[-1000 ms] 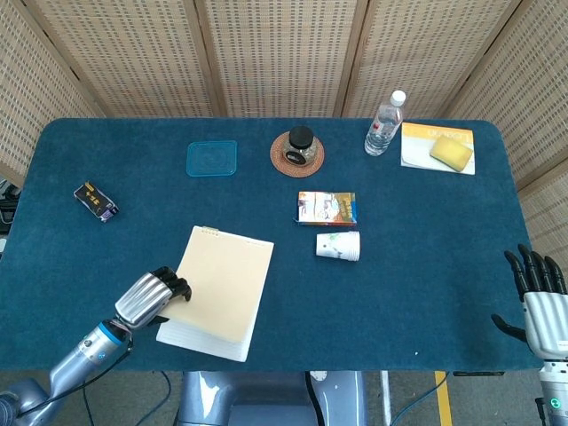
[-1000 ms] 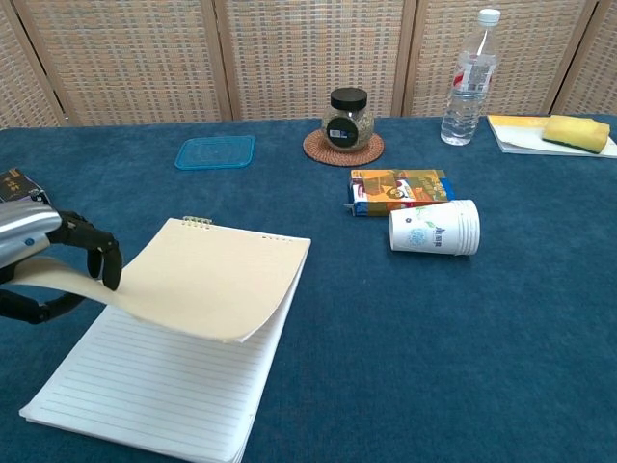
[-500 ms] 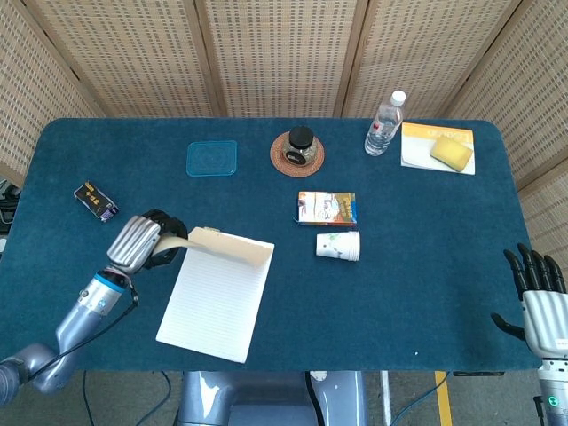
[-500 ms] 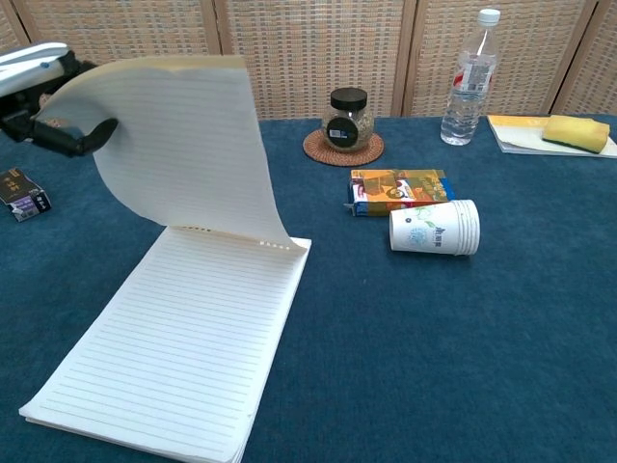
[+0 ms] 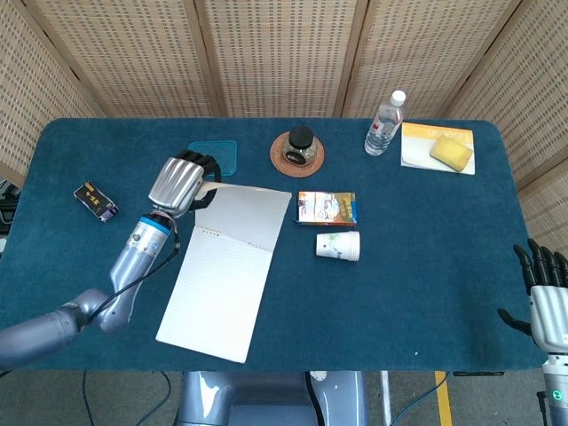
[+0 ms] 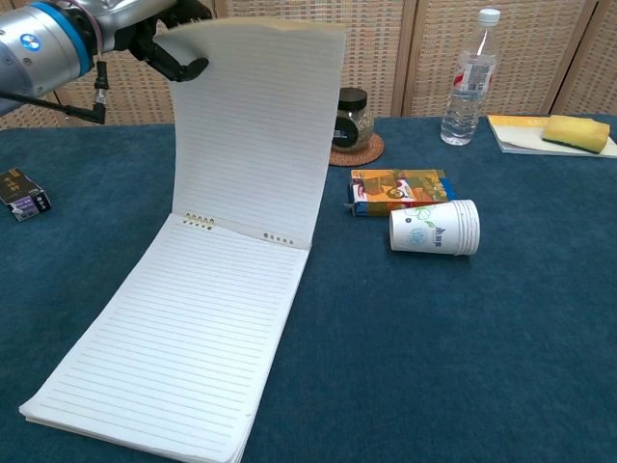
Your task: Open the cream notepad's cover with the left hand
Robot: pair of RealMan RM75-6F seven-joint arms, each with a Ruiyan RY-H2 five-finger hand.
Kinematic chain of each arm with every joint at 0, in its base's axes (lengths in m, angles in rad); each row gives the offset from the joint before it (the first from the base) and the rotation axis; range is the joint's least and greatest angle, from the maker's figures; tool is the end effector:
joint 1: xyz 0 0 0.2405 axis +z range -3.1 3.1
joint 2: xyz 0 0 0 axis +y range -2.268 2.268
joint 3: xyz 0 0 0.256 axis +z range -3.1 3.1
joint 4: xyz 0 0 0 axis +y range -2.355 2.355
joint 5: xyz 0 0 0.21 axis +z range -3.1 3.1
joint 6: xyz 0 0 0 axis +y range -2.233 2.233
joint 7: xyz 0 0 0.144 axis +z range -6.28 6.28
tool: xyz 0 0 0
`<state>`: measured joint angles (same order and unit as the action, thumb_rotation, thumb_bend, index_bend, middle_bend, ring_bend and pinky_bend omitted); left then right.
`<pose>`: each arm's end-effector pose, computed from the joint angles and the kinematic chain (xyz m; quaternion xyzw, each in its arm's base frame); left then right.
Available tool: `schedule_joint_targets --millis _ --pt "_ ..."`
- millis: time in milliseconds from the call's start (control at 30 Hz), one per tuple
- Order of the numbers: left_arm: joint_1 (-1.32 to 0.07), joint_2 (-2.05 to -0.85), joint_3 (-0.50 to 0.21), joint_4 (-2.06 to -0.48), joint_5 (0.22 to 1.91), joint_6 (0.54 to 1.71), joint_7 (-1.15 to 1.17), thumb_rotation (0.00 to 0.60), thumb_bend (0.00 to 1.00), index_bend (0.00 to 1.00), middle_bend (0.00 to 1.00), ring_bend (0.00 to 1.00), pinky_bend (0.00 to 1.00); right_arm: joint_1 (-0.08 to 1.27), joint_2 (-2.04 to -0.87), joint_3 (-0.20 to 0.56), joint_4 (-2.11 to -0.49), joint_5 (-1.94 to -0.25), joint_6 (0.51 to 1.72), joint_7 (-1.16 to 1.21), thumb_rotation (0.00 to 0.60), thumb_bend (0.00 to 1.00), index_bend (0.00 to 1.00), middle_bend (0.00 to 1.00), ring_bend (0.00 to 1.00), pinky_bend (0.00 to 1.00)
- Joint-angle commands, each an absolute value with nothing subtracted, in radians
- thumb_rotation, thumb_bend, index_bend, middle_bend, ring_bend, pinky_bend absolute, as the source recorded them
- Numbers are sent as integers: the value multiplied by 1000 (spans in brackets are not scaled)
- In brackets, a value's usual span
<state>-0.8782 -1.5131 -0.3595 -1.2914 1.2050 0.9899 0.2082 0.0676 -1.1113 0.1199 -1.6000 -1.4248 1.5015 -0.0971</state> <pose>-0.0951 0.4260 0.0532 -0.6908 -0.2846 -0.4782 0.4616 -0.3199 -0.1895 0.1795 0.5699 -0.3511 0.3631 0.6481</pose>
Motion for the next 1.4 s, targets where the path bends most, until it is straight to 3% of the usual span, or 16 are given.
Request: schedule_joint_targets --millis 33,233,400,900,1000,1100,1400 --pt "-934 -1567 -399 -1224 1096 946 297 600 0 0 0 0 0 69 -1114 120 -1600 -1422 1500 -105 600 0 0 0 0 0" --pt "-957 -1576 -415 -1213 1041 938 319 600 0 0 0 0 0 71 -1120 123 -1594 -1408 1493 -116 600 0 0 0 0 0" --pt "-914 -1521 -405 -1271 1102 1014 269 600 0 0 0 0 0 74 -1120 120 -1595 -1412 1487 -113 600 0 0 0 0 0" --pt "-671 -1205 -400 -1577 1131 1229 173 600 0 0 0 0 0 65 -1107 102 -1612 -1459 1510 -83 600 0 0 0 0 0" --pt "-578 -1120 -353 -1664 1132 1255 138 600 0 0 0 0 0 64 -1103 103 -1611 -1458 1510 -74 600 0 0 0 0 0" --pt "-382 -1034 -206 -1764 1209 1383 113 600 0 0 0 0 0 59 -1096 104 -1607 -1458 1516 -51 600 0 0 0 0 0" --pt "-179 -1046 -31 -1737 1376 1545 62 600 0 0 0 0 0 56 -1088 103 -1605 -1462 1520 -30 600 0 0 0 0 0"
